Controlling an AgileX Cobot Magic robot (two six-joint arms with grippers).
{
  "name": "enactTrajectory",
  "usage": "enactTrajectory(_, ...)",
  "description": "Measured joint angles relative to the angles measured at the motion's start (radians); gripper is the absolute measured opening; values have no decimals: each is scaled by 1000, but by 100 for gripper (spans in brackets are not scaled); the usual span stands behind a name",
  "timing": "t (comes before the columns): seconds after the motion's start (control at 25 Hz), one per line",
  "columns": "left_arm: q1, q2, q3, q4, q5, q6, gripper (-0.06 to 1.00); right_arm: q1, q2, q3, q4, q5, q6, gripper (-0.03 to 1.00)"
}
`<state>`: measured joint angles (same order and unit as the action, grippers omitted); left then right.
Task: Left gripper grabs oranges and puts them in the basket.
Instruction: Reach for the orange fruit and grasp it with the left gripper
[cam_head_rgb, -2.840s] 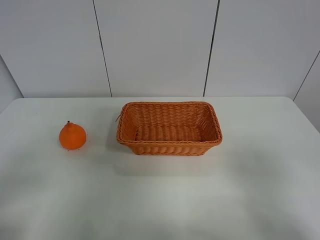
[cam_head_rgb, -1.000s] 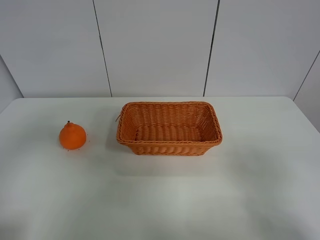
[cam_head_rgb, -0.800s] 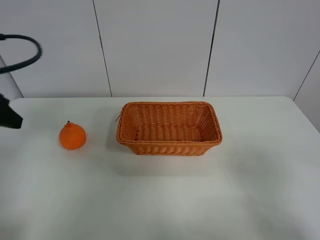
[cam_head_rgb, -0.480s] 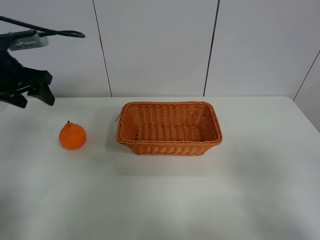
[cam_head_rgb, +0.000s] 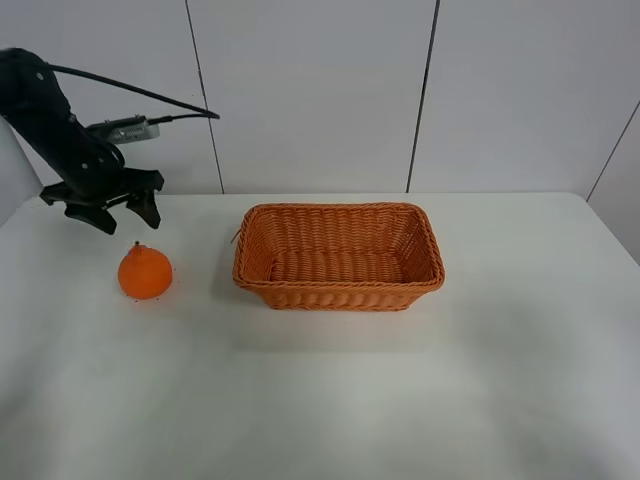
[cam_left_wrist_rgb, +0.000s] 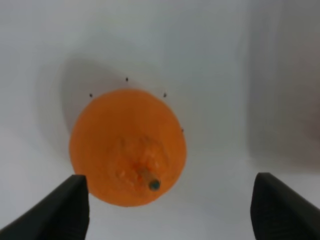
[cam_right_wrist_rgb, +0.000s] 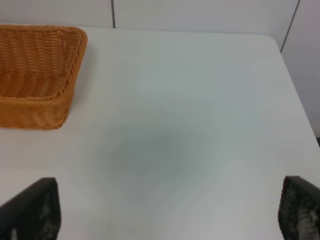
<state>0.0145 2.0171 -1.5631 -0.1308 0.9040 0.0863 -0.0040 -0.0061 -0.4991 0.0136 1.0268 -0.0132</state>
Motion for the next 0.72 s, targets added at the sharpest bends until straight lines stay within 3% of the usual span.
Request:
enactTrajectory(0.56, 0, 175, 0, 9, -23, 1, 77, 0, 0, 0, 0, 0, 0, 69)
enactTrajectory(0.64, 0, 182, 0, 15, -23, 1, 68, 0, 0, 0, 0, 0, 0, 69)
enactTrajectory(0.72, 0, 182, 0, 15, -19, 1, 48, 0, 0, 0, 0, 0, 0, 69)
